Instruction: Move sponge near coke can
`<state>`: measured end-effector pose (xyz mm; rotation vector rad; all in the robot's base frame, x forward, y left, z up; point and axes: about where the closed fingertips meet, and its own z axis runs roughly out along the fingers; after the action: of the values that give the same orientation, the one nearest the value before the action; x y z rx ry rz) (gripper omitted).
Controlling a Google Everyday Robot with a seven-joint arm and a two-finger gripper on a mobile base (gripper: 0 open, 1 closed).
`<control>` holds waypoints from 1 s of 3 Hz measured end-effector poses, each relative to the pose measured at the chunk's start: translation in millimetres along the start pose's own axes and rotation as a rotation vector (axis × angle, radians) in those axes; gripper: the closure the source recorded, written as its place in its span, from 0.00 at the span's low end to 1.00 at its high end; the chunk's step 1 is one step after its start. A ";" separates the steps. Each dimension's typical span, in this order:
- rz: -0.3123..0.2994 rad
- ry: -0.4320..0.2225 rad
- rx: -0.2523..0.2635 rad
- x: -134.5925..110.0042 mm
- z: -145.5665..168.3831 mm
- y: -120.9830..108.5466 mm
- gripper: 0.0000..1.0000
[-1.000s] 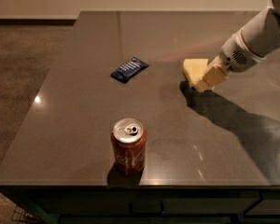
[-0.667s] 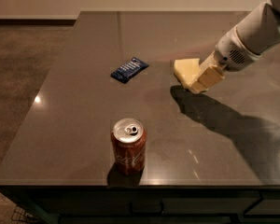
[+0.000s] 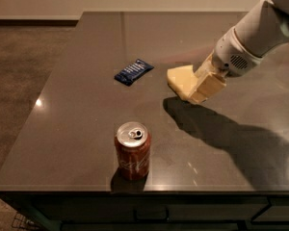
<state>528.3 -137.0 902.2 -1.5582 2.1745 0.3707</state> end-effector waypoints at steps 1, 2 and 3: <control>-0.034 0.021 -0.028 -5.1 5.6 22.3 1.00; -0.055 0.037 -0.050 -9.5 10.9 44.9 1.00; -0.078 0.043 -0.082 -9.1 18.7 69.1 1.00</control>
Offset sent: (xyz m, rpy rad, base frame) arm -0.0630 0.0434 -0.0116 -0.0476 0.0499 0.1069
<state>469.2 -98.2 888.0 -1.7054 2.1476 0.4096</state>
